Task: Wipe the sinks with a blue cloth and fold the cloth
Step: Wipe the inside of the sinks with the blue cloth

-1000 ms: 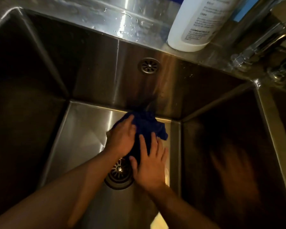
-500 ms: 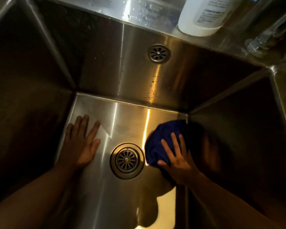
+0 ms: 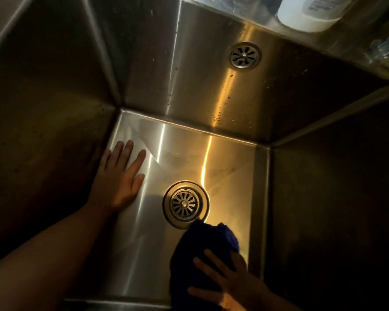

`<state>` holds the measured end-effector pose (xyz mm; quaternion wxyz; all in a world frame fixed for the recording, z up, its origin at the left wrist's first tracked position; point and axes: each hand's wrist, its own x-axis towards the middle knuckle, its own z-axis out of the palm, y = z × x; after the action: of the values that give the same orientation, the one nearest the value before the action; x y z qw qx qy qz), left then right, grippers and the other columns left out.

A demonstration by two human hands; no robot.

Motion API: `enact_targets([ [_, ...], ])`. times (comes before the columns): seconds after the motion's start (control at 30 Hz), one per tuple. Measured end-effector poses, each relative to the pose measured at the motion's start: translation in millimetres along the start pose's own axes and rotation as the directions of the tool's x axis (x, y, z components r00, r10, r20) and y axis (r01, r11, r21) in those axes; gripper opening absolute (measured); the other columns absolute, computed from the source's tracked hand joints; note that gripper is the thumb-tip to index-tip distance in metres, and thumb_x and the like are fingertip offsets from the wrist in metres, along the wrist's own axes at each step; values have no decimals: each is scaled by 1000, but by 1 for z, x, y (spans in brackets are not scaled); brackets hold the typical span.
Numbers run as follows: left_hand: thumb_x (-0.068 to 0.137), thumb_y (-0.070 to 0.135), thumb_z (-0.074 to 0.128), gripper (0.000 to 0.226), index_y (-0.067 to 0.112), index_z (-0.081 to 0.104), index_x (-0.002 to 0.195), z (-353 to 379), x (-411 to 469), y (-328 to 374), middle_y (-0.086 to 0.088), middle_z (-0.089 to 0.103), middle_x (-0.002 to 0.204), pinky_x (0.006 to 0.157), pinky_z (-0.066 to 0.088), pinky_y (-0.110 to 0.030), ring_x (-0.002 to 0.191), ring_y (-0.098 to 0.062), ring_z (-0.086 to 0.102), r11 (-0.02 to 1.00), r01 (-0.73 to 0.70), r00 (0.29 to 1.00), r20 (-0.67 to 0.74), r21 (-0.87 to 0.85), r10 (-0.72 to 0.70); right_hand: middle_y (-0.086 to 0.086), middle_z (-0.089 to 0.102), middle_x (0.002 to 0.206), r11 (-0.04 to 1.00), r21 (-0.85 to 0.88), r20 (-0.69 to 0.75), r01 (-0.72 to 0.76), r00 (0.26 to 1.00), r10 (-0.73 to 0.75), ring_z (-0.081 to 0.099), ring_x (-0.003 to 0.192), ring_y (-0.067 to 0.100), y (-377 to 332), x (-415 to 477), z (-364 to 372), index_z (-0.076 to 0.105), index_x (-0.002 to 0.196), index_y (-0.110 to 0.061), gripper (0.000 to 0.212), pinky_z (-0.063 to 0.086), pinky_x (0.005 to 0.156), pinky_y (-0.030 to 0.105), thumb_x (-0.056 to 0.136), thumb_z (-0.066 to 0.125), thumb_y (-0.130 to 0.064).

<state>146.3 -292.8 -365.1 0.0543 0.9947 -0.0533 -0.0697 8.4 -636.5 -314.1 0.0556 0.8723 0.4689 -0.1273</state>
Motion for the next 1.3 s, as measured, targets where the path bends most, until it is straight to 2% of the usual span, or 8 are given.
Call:
enact_targets([
  [0.13, 89, 46, 28, 63, 22, 31, 147, 2, -1, -1, -17, 24, 156, 115, 13, -50, 145, -35, 18, 999, -12, 1000, 3, 42, 12, -4, 12, 160, 973, 224, 168, 52, 982, -91, 6, 148, 24, -50, 80, -12, 14, 147, -46, 56, 29, 105, 62, 93, 19, -60],
  [0.27, 90, 47, 27, 64, 21, 30, 148, 3, -2, -2, -18, 24, 155, 115, 14, -51, 144, -37, 20, 997, -17, 1000, -13, 80, 18, 1, 0, 161, 917, -60, 340, 395, 872, -353, -5, 147, 30, -102, 173, -16, 12, 148, -38, 54, 9, 110, 68, 96, 17, -49],
  [0.4, 89, 47, 29, 64, 22, 30, 148, 6, -1, -4, -18, 24, 155, 114, 15, -51, 144, -37, 20, 996, -28, 999, -32, 79, 31, -36, 11, 151, 992, -65, 360, 107, 930, -76, 2, 143, -6, -118, 174, -3, 26, 143, -46, 53, -8, 117, 41, 100, 6, -24],
  [0.7, 89, 46, 29, 64, 21, 32, 147, 5, -1, -2, -17, 23, 156, 115, 14, -50, 145, -35, 17, 999, -23, 998, -51, 40, 25, -15, 51, 138, 992, 80, 193, -94, 978, 77, 47, 130, 10, -24, 35, -16, 39, 126, -62, 40, 40, 104, 53, 87, 48, -64],
  [0.83, 89, 45, 28, 63, 19, 35, 146, 3, -1, 0, -18, 26, 155, 115, 16, -50, 144, -36, 20, 999, -13, 998, -58, 47, 16, 3, 21, 158, 981, 4, 331, -195, 926, 182, 16, 145, 30, 22, 3, 1, 19, 145, -49, 77, 33, 92, 76, 76, 32, -79],
  [0.93, 89, 46, 28, 63, 21, 32, 147, 4, -1, -1, -17, 25, 155, 115, 16, -50, 144, -36, 20, 998, -18, 998, -58, 68, 22, 8, 11, 159, 855, 153, 260, -495, 855, 448, -6, 146, 31, 55, 29, 0, 15, 146, -47, 83, 31, 95, 71, 74, 31, -83],
  [1.1, 89, 46, 28, 63, 21, 31, 147, 6, -3, -3, -17, 23, 156, 115, 15, -49, 144, -36, 19, 998, -23, 997, -71, 57, 27, -1, -50, 142, 662, 207, 349, -720, 686, 638, -53, 124, 27, 78, 52, 3, -41, 128, -49, 74, -3, 110, 65, 76, 2, -81],
  [1.3, 88, 46, 28, 64, 21, 33, 147, 2, -2, 0, -17, 25, 155, 116, 11, -45, 145, -35, 19, 999, -5, 999, -53, 34, 7, 25, -4, 157, 868, 33, 373, -495, 812, 449, -17, 141, 44, 15, 6, -10, 7, 151, -33, 79, 32, 104, 66, 83, 23, -70],
])
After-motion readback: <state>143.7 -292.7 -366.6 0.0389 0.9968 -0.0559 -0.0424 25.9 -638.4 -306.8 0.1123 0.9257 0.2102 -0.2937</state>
